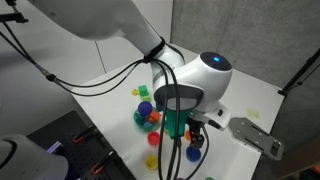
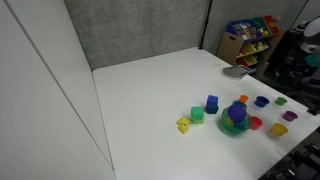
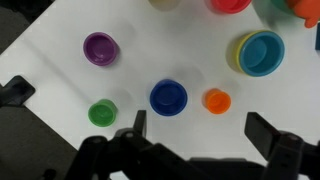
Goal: Put the dark blue bowl inside the light blue bowl
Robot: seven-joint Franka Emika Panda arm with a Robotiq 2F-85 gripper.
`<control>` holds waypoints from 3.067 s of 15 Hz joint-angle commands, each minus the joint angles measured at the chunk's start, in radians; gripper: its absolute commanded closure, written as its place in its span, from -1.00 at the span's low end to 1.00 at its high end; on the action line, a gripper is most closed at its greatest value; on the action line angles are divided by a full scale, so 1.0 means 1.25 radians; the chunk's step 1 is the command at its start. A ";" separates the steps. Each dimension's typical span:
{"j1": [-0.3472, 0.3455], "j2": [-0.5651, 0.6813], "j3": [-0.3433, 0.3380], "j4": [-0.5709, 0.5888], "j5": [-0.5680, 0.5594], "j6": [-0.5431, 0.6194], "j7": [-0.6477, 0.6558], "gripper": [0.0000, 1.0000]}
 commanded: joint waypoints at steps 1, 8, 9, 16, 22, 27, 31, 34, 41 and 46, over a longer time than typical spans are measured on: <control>-0.039 0.089 0.009 0.070 0.037 0.009 -0.026 -1.00; -0.091 0.235 0.026 0.148 0.043 0.080 -0.012 -1.00; -0.097 0.252 0.030 0.160 0.044 0.088 -0.010 -1.00; -0.106 0.353 0.049 0.241 0.035 0.125 0.010 -1.00; -0.103 0.429 0.058 0.292 0.034 0.137 0.033 -1.00; -0.101 0.469 0.058 0.315 0.033 0.131 0.049 -1.00; -0.098 0.476 0.059 0.307 0.031 0.135 0.048 -0.60; -0.095 0.477 0.058 0.303 0.030 0.135 0.050 -0.13; -0.102 0.450 0.078 0.278 0.041 0.146 0.038 0.93; -0.117 0.372 0.111 0.207 0.065 0.177 0.011 0.91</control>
